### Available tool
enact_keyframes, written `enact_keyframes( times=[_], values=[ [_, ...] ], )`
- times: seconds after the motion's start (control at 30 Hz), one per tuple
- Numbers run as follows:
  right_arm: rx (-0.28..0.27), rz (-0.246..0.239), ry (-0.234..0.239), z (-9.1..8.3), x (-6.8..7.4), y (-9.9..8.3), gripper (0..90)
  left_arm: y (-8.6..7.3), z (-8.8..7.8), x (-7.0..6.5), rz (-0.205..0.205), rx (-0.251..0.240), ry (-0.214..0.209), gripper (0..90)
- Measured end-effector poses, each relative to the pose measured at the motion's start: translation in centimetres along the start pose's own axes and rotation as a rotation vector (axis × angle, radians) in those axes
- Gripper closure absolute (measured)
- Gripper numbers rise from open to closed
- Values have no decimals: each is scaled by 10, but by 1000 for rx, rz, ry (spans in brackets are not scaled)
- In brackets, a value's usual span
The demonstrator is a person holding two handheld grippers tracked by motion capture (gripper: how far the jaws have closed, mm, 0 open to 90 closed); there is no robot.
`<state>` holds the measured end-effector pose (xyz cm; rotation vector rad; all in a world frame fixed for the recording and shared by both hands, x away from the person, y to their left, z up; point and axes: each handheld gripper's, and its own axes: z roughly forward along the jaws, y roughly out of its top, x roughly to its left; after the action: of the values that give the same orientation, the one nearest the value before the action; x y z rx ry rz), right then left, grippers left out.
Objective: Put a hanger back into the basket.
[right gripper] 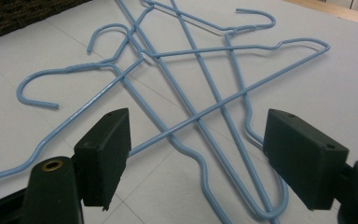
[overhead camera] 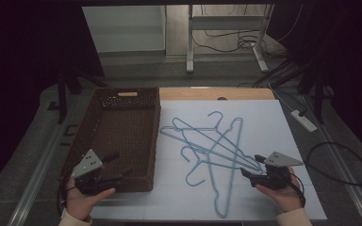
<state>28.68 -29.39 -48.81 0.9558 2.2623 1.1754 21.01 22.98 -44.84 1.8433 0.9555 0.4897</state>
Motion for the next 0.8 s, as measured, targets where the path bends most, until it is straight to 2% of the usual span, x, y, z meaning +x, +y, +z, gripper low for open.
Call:
enact_keyframes(
  times=[0.4,0.67,0.77,0.8],
  values=[
    [10,-2,0,0,0,5,253,1,0,-1,4,-3,-7,284],
    [68,-66,22,11,5,30,260,2,-1,-3,8,-9,-16,287],
    [85,-97,54,19,11,47,280,2,0,-4,11,-5,-23,289],
    [85,-97,54,19,11,47,280,2,0,-4,11,-5,-23,291]
  ],
)
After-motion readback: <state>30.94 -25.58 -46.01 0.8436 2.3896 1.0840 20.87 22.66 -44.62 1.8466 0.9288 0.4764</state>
